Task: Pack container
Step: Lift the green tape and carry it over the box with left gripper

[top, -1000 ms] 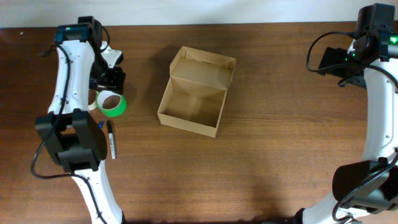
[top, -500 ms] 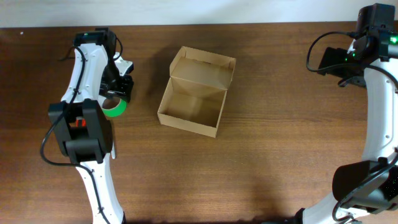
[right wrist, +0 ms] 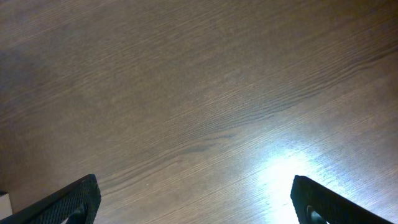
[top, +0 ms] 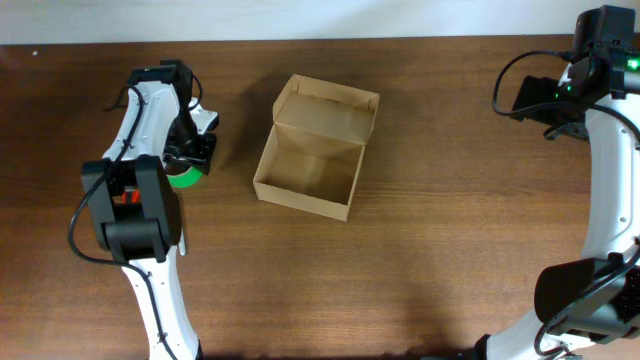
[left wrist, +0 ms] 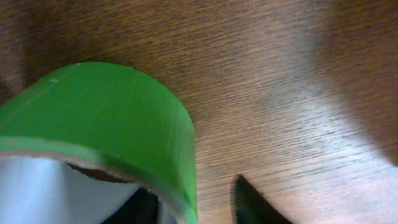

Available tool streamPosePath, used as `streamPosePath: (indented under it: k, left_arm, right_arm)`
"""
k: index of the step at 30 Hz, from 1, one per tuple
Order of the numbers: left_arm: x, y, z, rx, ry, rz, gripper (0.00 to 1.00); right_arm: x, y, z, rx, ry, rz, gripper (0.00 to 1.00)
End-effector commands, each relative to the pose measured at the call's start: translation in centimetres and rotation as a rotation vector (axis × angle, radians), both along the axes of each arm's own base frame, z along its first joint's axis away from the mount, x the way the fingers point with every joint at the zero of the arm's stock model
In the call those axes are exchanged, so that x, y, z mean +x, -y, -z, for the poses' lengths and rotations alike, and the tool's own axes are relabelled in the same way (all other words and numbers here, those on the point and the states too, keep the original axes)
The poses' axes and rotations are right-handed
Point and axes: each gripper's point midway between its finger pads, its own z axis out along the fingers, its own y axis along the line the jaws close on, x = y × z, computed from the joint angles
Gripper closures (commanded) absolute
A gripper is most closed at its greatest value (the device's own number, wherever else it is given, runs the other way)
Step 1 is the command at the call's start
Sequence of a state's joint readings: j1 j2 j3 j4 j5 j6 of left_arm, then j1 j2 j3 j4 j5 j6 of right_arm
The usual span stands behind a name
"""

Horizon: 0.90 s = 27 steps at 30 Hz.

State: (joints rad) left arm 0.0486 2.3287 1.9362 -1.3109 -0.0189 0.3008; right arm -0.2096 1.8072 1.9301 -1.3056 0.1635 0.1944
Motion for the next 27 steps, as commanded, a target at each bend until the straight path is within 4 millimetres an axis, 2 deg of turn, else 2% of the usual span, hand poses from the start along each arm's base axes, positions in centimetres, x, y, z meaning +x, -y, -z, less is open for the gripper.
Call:
streamPosePath:
  k: [1,2,3,7,9,12,17,20,22,24,27]
  left_arm:
    - [-0.3,-0.1,1.0,0.003,-0.015,0.008,0.82]
    - [-0.2,-0.1,1.0,0.005,-0.011,0.003,0.96]
    - [-0.2,-0.1,1.0,0.006,-0.011,0.001,0.98]
    - [-0.2,-0.1,0.8,0.009,-0.011,-0.012,0.98]
    - [0.1,0.0,-0.1,0.009,-0.003,-0.020,0.98]
    - [1.7,0.1,-2.9,0.010,0.051,-0.045,0.98]
    - [5.2,1.3,-10.5,-0.020,0.233,-0.032,0.98]
    - [6.5,3.8,-15.4,-0.078,0.355,0.022,0.98]
    - [6.5,6.1,-17.6,-0.128,0.402,0.092,0.98]
    - [6.0,8.8,-19.1,-0.159,0.427,0.172,0.98]
    - [4.0,14.3,-20.0,-0.244,0.412,0.355,0.98]
  right_arm:
    - [0.0,0.0,-1.3,-0.008,0.036,-0.003,0.01]
    - [0.0,0.0,-1.3,-0.008,0.036,-0.003,0.01]
    - [0.0,0.0,-1.3,-0.008,0.036,-0.003,0.01]
    - [0.0,0.0,-1.3,-0.008,0.036,-0.003,0.01]
    - [0.0,0.0,-1.3,-0.008,0.036,-0.003,0.01]
    - [0.0,0.0,-1.3,-0.008,0.036,-0.003,0.01]
    - [0.0,0.0,-1.3,-0.008,0.036,-0.003,0.01]
    - [0.0,0.0,-1.3,-0.008,0.036,-0.003,0.01]
    - [0.0,0.0,-1.3,-0.008,0.036,-0.003,0.01]
    - [0.0,0.0,-1.3,-0.008,0.036,-0.003,0.01]
    - [0.0,0.0,-1.3,-0.008,0.036,-0.003,0.01]
